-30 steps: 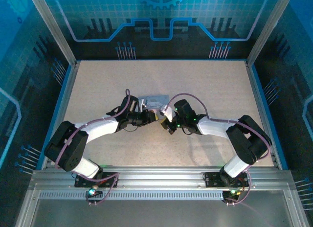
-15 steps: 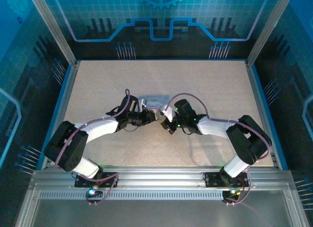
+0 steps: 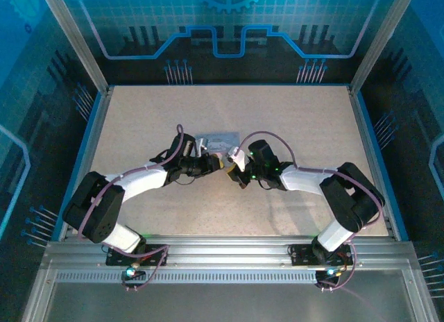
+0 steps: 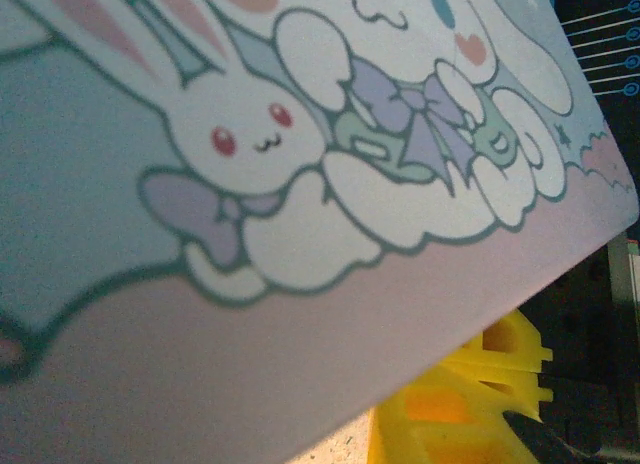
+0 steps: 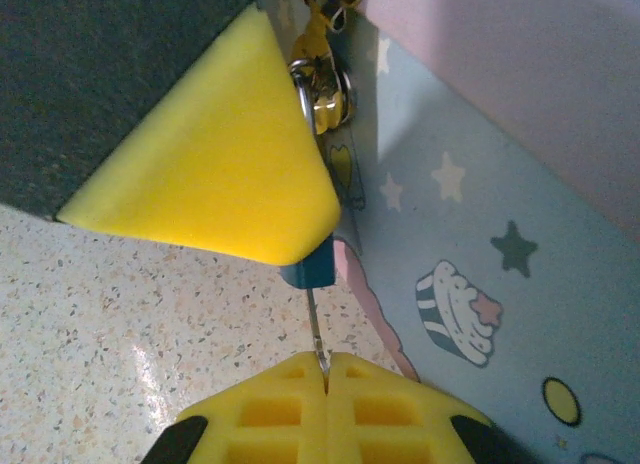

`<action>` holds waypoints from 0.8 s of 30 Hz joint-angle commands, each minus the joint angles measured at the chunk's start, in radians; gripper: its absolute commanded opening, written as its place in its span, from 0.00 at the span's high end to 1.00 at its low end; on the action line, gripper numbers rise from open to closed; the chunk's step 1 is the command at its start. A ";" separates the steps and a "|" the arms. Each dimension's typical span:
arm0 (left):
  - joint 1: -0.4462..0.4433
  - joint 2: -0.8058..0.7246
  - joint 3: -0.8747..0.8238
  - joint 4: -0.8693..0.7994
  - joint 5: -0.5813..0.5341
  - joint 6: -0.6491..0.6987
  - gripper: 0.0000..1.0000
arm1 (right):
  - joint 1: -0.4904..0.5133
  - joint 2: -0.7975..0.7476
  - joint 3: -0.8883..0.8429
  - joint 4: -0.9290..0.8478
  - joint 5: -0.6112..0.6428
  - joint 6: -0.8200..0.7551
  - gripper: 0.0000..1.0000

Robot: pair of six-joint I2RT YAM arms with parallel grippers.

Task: Unlock a padlock with a key

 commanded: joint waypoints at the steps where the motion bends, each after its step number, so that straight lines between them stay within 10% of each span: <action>1: -0.016 -0.004 0.041 0.003 0.080 0.020 0.78 | -0.008 0.017 0.014 0.141 -0.047 -0.026 1.00; 24: -0.014 0.001 0.041 -0.010 0.094 0.037 0.78 | -0.065 -0.008 -0.028 0.205 -0.174 -0.060 1.00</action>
